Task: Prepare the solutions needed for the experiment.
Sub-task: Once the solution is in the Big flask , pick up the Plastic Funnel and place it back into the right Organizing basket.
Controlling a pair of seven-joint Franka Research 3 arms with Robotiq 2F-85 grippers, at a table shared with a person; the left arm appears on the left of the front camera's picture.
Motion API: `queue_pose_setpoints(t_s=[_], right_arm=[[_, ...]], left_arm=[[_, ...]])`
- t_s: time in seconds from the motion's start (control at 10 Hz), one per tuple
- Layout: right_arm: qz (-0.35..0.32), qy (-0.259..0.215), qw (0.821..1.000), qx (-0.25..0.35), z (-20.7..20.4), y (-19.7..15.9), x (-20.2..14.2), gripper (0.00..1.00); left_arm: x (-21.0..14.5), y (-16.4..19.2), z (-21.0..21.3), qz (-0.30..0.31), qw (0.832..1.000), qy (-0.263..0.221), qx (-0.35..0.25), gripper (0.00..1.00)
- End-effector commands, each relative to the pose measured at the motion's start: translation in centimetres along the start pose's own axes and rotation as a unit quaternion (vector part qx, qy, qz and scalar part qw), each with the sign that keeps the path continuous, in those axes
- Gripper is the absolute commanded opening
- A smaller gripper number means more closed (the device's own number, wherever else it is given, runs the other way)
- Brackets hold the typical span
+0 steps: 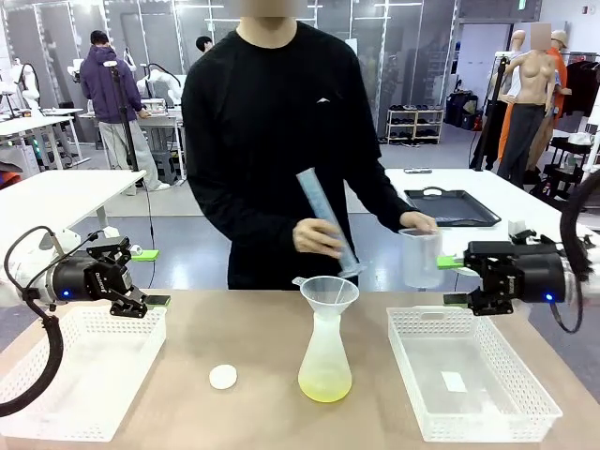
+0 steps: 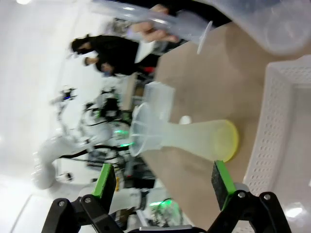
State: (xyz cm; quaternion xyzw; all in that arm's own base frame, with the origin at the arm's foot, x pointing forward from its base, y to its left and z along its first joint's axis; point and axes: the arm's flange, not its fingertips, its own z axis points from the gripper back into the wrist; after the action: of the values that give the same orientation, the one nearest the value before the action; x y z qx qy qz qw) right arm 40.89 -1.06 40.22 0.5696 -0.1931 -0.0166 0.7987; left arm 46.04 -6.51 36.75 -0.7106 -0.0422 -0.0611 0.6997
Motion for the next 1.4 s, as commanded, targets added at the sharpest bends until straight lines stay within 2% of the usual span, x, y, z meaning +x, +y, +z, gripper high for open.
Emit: queue_pose_setpoints(t_s=[0.0,0.3,0.6,0.8,1.0,1.1,1.3], right_arm=[[-0.005,0.005,0.994,-0.109,-2.7,4.0,-0.5,1.0],[0.017,0.028,0.976,-0.215,-5.3,9.2,-0.4,1.0],[0.016,0.071,0.96,-0.269,-6.0,12.7,-1.1,1.0],[0.012,0.078,0.949,-0.305,-5.9,14.0,-1.1,1.0],[0.02,0.083,0.945,-0.316,-6.3,14.6,-1.3,1.0],[0.026,0.073,0.949,-0.306,-6.2,13.3,-1.3,1.0],[0.026,0.073,0.949,-0.306,-6.2,13.3,-1.3,1.0]], left_arm=[[0.0,-0.3,-0.1,0.001,1.0,0.003,0.002,1.0],[0.0,-0.3,-0.1,0.001,1.0,0.003,0.002,1.0],[0.0,-0.3,-0.1,0.001,1.0,0.003,0.002,1.0],[0.0,-0.3,-0.1,0.001,1.0,0.003,0.002,1.0],[0.0,-0.3,-0.1,0.001,1.0,0.003,0.002,1.0],[0.0,-0.3,-0.1,0.001,1.0,0.003,0.002,1.0],[0.0,-0.3,-0.1,0.001,1.0,0.003,0.002,1.0]])
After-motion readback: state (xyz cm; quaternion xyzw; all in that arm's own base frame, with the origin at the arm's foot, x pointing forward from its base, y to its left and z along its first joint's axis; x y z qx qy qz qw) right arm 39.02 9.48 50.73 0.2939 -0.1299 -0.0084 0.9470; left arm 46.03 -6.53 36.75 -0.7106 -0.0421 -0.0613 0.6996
